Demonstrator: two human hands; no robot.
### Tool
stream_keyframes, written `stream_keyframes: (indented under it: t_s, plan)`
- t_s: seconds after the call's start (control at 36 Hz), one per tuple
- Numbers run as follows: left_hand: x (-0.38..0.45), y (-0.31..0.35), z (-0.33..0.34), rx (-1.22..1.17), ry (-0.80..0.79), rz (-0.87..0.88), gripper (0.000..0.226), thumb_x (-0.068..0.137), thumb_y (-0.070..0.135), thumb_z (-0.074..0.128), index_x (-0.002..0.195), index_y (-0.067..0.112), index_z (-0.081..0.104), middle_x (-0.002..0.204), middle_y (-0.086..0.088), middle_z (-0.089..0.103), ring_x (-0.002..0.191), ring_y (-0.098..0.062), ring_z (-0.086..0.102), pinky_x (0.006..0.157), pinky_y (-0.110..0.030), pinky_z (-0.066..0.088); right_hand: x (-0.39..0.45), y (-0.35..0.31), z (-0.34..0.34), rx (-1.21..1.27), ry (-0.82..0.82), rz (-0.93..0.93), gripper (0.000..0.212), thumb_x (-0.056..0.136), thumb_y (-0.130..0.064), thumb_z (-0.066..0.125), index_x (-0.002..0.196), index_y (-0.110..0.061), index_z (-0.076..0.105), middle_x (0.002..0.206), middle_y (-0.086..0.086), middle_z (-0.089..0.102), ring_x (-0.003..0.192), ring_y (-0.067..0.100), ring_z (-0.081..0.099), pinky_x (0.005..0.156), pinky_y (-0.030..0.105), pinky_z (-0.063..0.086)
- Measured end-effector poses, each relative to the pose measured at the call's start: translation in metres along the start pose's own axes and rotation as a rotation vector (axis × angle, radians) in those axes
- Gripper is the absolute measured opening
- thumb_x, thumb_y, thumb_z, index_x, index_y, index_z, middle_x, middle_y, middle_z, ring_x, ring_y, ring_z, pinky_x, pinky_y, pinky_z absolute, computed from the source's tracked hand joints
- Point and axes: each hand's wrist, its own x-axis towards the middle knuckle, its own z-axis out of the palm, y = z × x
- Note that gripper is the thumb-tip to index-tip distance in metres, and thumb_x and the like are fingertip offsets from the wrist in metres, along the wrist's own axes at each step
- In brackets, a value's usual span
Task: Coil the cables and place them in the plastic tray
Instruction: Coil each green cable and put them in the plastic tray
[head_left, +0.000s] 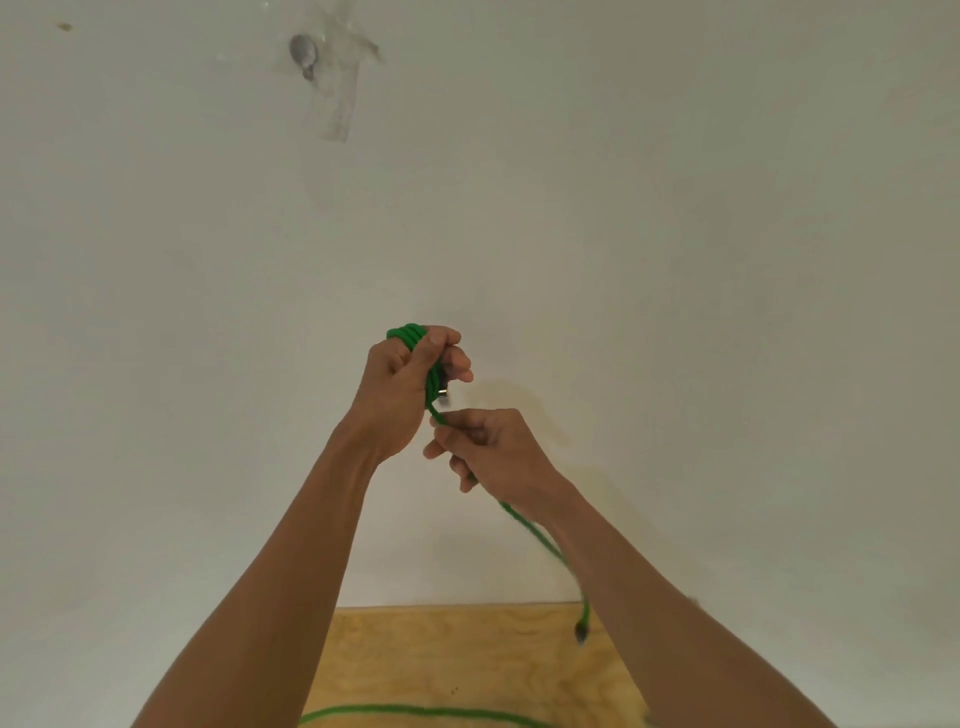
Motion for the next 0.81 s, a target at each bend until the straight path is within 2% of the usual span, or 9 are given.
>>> stream_keyframes:
  t_s: [0.11,0.17,0.25,0.33,0.42,0.53,0.64,0.72,0.81]
  plan:
    - [-0.003,-0.008,-0.014,0.404,-0.049,0.007,0.027,0.105,0.016,0.047,0.095,0.0,0.067,0.08,-0.009,0.071,0.072,-0.016,0.069,0.07,-0.026,0.054,0.003,-0.015,-0.01,-0.414,-0.062,-0.1,0.024,0.091,-0.009,0.063,0.114,-0.01,0.072,0.09,-0.003,0.077,0.065,0.003,0.062,0.063,0.018,0.049]
    - [-0.009,-0.014,-0.018,0.541,-0.112,-0.03,0.033,0.105,0.012,0.045,0.08,0.004,0.066,0.074,0.003,0.069,0.063,-0.008,0.063,0.065,-0.024,0.048,0.009,-0.03,-0.017,-0.596,-0.11,-0.175,0.025,0.087,-0.008,0.065,0.108,-0.016,0.074,0.09,-0.007,0.077,0.08,0.002,0.069,0.073,0.022,0.054]
    - [-0.024,-0.02,-0.019,0.465,-0.21,-0.167,0.045,0.108,0.017,0.037,0.071,0.006,0.059,0.063,0.006,0.065,0.059,-0.01,0.056,0.065,-0.032,0.044,0.019,-0.054,-0.028,-0.766,-0.153,-0.272,0.015,0.082,-0.016,0.073,0.091,-0.028,0.074,0.083,-0.017,0.074,0.076,0.001,0.068,0.075,0.031,0.056]
    - [-0.039,-0.017,-0.011,0.175,-0.251,-0.356,0.06,0.107,0.045,0.024,0.087,0.002,0.061,0.065,-0.013,0.061,0.065,-0.026,0.057,0.077,-0.042,0.049,0.026,-0.069,-0.038,-0.622,-0.185,-0.295,0.018,0.072,-0.012,0.086,0.085,-0.015,0.074,0.082,-0.005,0.075,0.076,0.018,0.071,0.068,0.036,0.058]
    - [-0.05,-0.012,-0.001,-0.024,-0.245,-0.424,0.061,0.105,0.052,0.023,0.089,0.005,0.057,0.06,-0.01,0.05,0.056,-0.025,0.048,0.073,-0.04,0.052,0.029,-0.069,-0.044,-0.424,-0.219,-0.327,0.022,0.069,-0.003,0.088,0.085,-0.002,0.073,0.082,0.011,0.075,0.078,0.029,0.072,0.075,0.039,0.059]
    - [-0.06,-0.006,0.003,-0.227,-0.277,-0.449,0.053,0.104,0.05,0.033,0.084,0.008,0.058,0.058,-0.008,0.041,0.051,-0.022,0.042,0.069,-0.038,0.05,0.034,-0.062,-0.046,-0.256,-0.179,-0.326,0.018,0.069,0.002,0.086,0.082,0.004,0.073,0.07,0.004,0.07,0.06,0.014,0.06,0.057,0.024,0.048]
    - [-0.066,0.0,0.01,-0.41,-0.353,-0.414,0.047,0.104,0.045,0.037,0.081,0.011,0.059,0.056,-0.003,0.039,0.05,-0.019,0.04,0.068,-0.036,0.05,0.035,-0.049,-0.045,-0.084,-0.119,-0.348,0.01,0.078,0.002,0.078,0.083,0.007,0.072,0.07,0.004,0.07,0.061,0.013,0.057,0.056,0.023,0.045]
    - [-0.064,0.009,0.017,-0.498,-0.384,-0.328,0.041,0.105,0.04,0.037,0.084,0.011,0.057,0.056,-0.001,0.043,0.049,-0.017,0.043,0.068,-0.034,0.051,0.028,-0.028,-0.036,0.075,-0.081,-0.303,0.007,0.09,-0.002,0.067,0.087,0.002,0.072,0.071,0.008,0.068,0.062,0.02,0.054,0.055,0.023,0.043]
    - [-0.055,0.018,0.021,-0.535,-0.306,-0.225,0.036,0.104,0.034,0.039,0.087,0.009,0.057,0.058,-0.003,0.049,0.051,-0.017,0.049,0.072,-0.036,0.052,0.015,-0.001,-0.02,0.208,-0.039,-0.191,0.035,0.097,0.004,0.051,0.082,-0.019,0.073,0.061,-0.004,0.066,0.049,0.012,0.054,0.048,0.021,0.039]
